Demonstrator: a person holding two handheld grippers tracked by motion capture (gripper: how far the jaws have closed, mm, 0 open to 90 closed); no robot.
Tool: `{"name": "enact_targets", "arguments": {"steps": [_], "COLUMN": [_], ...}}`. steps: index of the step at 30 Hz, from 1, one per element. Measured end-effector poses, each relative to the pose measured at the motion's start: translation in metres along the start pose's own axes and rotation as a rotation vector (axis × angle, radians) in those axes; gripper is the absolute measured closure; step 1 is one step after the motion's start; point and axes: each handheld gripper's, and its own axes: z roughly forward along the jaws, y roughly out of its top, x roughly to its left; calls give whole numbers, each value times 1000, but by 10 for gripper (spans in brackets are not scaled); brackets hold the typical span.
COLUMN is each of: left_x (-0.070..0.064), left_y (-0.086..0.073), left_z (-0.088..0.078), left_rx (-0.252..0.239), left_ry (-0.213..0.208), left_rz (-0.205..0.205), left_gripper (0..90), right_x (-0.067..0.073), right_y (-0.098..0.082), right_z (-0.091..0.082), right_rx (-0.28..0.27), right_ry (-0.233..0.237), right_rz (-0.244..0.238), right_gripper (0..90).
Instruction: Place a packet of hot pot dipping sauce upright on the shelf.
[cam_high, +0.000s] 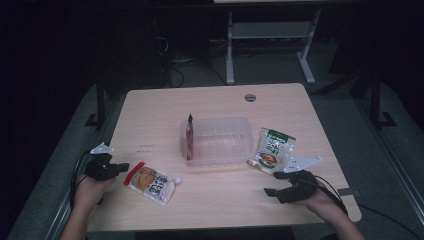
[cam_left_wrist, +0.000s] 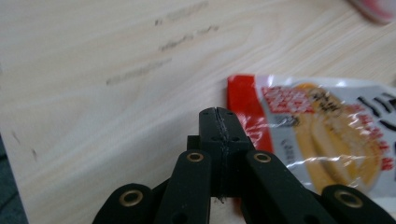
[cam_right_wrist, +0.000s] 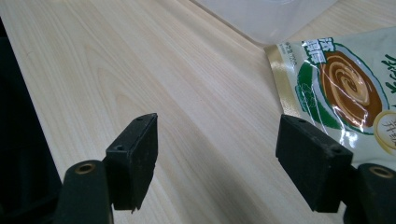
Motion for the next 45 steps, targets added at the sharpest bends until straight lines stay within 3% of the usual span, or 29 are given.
{"name": "enact_targets", "arguments": {"steps": [10, 31, 36, 45], "left_x": [-10, -83, -103, -133], "left_y": [-3, 6, 5, 14], "left_z": [7, 27, 27, 41], "left_rx": [46, 124, 131, 144], "left_ry": [-57, -286, -322, -374], "left_rz": [20, 178, 220, 283], "left_gripper": [899, 899, 899, 899], "right_x": [-2, -2, -1, -1], "right_y": [-1, -1, 0, 1], "right_z": [0, 0, 1, 3], "right_rx": [0, -3, 3, 6], "right_ry": [0, 0, 3, 4], "right_rz": [0, -1, 0, -9], "right_gripper": [290, 290, 290, 290]}}
